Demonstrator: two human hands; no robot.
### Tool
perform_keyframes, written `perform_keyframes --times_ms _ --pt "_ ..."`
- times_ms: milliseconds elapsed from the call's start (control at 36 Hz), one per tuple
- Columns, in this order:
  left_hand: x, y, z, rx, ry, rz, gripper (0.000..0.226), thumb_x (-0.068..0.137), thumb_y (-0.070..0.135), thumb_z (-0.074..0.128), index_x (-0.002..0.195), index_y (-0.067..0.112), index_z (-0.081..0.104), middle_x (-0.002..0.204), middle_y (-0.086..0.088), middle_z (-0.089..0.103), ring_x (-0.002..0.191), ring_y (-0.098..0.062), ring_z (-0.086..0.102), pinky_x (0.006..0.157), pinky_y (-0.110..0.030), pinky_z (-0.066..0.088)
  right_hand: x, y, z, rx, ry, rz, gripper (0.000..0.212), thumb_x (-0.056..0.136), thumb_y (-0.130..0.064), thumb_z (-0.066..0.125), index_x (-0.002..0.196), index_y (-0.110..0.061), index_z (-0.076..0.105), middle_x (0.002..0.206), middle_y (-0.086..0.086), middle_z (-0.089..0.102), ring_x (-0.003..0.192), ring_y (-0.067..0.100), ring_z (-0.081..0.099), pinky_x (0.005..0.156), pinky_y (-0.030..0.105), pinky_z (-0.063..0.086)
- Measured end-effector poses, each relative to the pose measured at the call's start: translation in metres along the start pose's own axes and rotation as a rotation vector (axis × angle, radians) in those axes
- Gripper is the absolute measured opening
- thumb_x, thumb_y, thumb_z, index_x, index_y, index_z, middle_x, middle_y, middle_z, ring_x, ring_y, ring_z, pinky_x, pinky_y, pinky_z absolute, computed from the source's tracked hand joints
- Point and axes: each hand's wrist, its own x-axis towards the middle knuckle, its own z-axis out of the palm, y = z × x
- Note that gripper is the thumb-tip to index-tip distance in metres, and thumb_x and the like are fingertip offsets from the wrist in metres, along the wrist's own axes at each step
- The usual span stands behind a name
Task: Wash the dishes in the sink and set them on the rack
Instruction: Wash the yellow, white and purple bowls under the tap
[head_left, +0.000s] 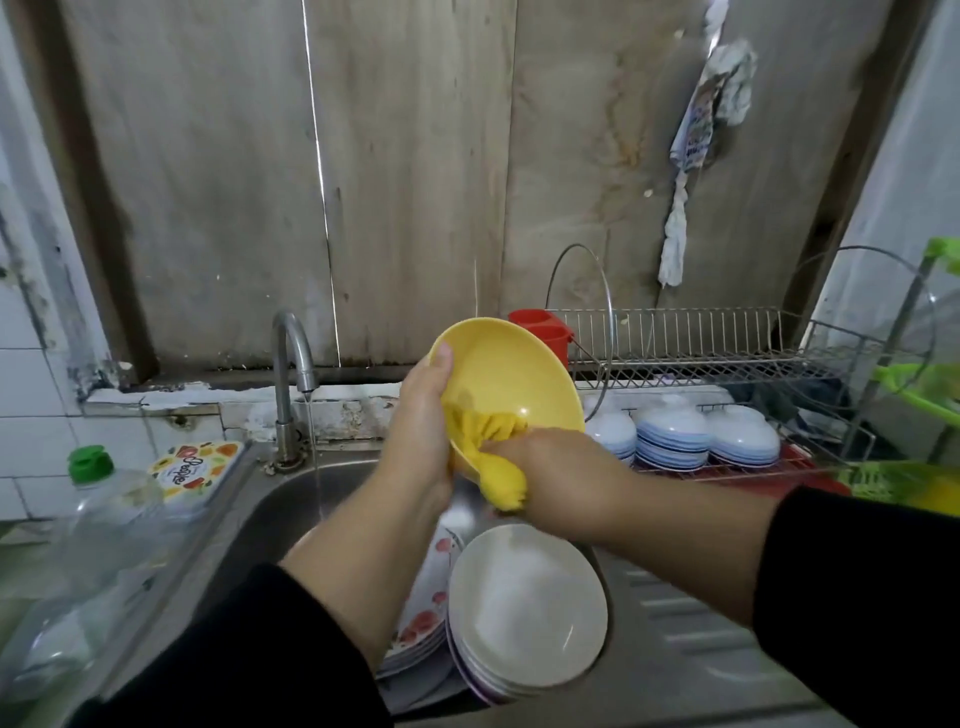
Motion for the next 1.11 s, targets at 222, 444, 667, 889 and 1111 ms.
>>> perform_keyframes --times_ms 222,444,667,889,1111 --pt "0.009 0.018 -0.006 0.048 -0.231 -0.170 0.033 0.086 0.036 0.058 0.110 0.014 0.060 0.094 -0.010 0.073 0.079 -0.024 0.070 0.066 -0.037 0.057 -0.008 0.045 -0.038 -0.193 -0.136 -0.187 0.041 0.084 -0.011 0.061 0.125 -0.017 0.062 0.125 0.007 0.063 0.112 0.030 0.060 0.100 0.047 0.044" --pt "-0.004 -0.003 0.019 0.002 -0.019 -0.033 0.046 0.086 0.043 0.058 0.129 0.031 0.046 0.114 -0.011 0.062 0.092 -0.032 0.062 0.047 -0.027 0.047 -0.007 -0.007 -0.028 0.257 0.023 0.029 0.013 0.085 -0.023 0.066 0.097 -0.020 0.067 0.105 0.004 0.067 0.098 0.020 0.056 0.075 0.028 0.038" --pt "-0.005 0.036 0.003 0.014 -0.088 -0.055 0.020 0.092 0.027 0.043 0.099 0.014 0.056 0.084 -0.011 0.064 0.073 -0.029 0.061 0.069 -0.039 0.049 0.002 0.049 -0.059 -0.359 -0.097 -0.418 0.052 0.079 -0.003 0.068 0.129 -0.012 0.058 0.130 0.011 0.059 0.114 0.034 0.059 0.095 0.055 0.045" --pt "-0.007 0.036 0.000 0.095 -0.084 -0.055 0.019 0.089 0.028 0.048 0.098 0.014 0.058 0.090 -0.013 0.065 0.079 -0.030 0.061 0.071 -0.039 0.050 -0.005 0.029 -0.065 -0.269 -0.585 -0.141 0.105 0.083 -0.059 0.056 0.148 -0.026 -0.020 0.158 -0.006 -0.015 0.143 0.007 -0.018 0.111 0.039 -0.023" --pt "-0.003 0.050 -0.004 0.222 -0.165 -0.091 0.017 0.089 0.029 0.048 0.095 0.018 0.058 0.082 -0.009 0.065 0.073 -0.028 0.060 0.069 -0.036 0.048 -0.008 0.045 -0.068 -0.589 -0.293 -0.346 0.073 0.093 -0.013 0.054 0.150 -0.035 0.012 0.157 -0.011 0.019 0.141 0.012 0.024 0.116 0.048 -0.008"
